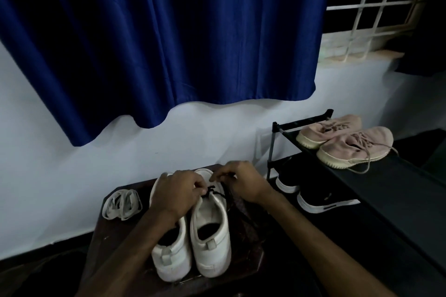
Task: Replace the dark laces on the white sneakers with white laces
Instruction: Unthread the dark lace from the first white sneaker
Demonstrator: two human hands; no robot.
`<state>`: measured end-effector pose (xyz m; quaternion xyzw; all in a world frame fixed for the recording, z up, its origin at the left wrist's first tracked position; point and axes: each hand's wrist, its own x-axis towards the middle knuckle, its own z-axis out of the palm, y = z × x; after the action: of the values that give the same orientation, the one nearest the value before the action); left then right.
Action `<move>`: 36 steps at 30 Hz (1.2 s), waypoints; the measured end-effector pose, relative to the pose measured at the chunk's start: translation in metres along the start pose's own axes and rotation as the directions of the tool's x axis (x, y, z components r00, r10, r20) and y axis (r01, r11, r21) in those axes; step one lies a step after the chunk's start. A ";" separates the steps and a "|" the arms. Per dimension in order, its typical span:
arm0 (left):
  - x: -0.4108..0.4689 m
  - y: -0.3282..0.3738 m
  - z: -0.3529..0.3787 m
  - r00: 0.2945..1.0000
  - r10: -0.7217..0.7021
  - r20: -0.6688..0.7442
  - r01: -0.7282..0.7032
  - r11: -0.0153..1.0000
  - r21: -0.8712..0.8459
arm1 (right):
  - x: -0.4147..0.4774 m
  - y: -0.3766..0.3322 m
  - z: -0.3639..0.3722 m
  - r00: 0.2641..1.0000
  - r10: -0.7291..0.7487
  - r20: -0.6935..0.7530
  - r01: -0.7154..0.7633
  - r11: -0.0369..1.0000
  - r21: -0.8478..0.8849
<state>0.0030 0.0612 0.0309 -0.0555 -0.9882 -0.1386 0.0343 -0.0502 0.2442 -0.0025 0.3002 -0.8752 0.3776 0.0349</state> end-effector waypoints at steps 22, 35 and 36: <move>-0.003 -0.017 0.006 0.994 -0.077 -0.078 0.069 0.992 -0.106 | 0.028 0.010 0.009 0.944 0.093 0.317 -0.037 0.984 -0.176; 0.009 0.018 -0.006 0.978 0.051 0.202 -0.146 0.858 0.493 | 0.031 0.006 -0.006 0.926 0.025 0.377 0.072 0.968 -0.241; 0.008 0.015 -0.005 0.979 0.052 0.198 -0.148 0.847 0.510 | 0.030 0.006 -0.005 0.929 0.035 0.369 0.064 0.965 -0.253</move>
<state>-0.0028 0.0752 0.0404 -0.1078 -0.9834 0.1422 -0.0323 -0.0794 0.2362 0.0060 0.3653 -0.9058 0.1955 -0.0890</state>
